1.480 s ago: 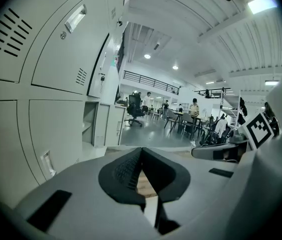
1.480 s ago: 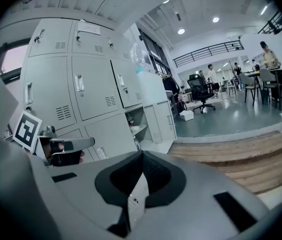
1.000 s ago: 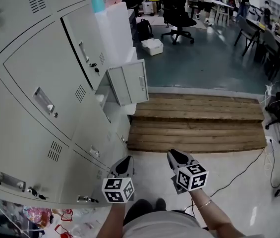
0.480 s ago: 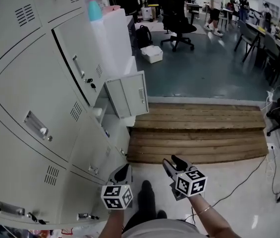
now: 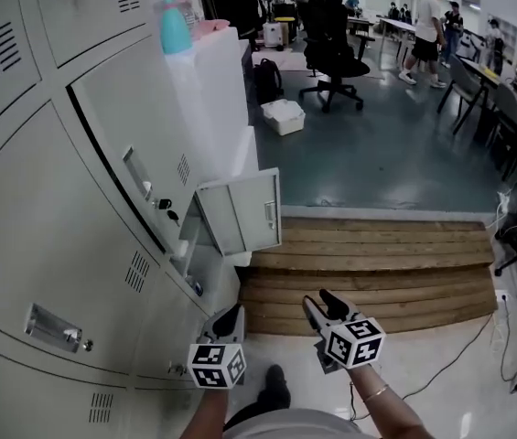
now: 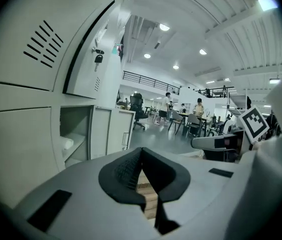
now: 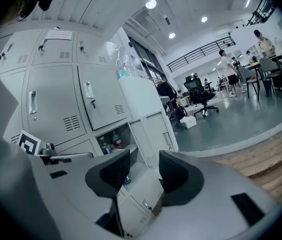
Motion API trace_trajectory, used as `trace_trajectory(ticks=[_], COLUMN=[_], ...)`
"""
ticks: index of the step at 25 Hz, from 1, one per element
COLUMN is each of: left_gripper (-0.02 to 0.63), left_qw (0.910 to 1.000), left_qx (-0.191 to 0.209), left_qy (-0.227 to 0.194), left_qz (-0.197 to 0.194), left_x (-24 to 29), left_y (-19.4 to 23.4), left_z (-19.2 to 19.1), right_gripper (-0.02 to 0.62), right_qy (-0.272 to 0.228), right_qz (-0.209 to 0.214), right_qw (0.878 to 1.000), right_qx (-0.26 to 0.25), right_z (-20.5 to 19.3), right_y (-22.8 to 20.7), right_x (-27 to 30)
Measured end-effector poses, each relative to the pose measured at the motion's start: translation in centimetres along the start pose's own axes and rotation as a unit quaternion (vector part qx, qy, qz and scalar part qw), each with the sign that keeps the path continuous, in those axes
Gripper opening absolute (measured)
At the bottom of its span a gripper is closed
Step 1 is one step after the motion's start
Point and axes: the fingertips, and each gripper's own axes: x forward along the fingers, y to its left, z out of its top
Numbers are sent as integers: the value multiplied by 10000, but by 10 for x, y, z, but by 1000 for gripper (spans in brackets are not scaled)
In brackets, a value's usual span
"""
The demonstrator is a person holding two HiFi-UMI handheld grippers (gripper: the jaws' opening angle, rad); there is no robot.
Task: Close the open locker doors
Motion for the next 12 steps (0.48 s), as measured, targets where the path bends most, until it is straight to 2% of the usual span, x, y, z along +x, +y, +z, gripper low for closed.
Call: trace_trajectory(ticks=[6,12], left_gripper=[20,20], left_qw=[9999,9999], left_qx=[21,24], left_qy=[8,-39], left_qz=[-102,-136], left_x=[50,80], left_y=[36,61], left_z=[27,43], right_gripper=[164,162], right_qy=[-56,-148], right_qz=[-67,-35], right_qw=[10000,9999], right_qx=[32,58], right_z=[28,47], right_y=[-15,-21], right_x=[63,102])
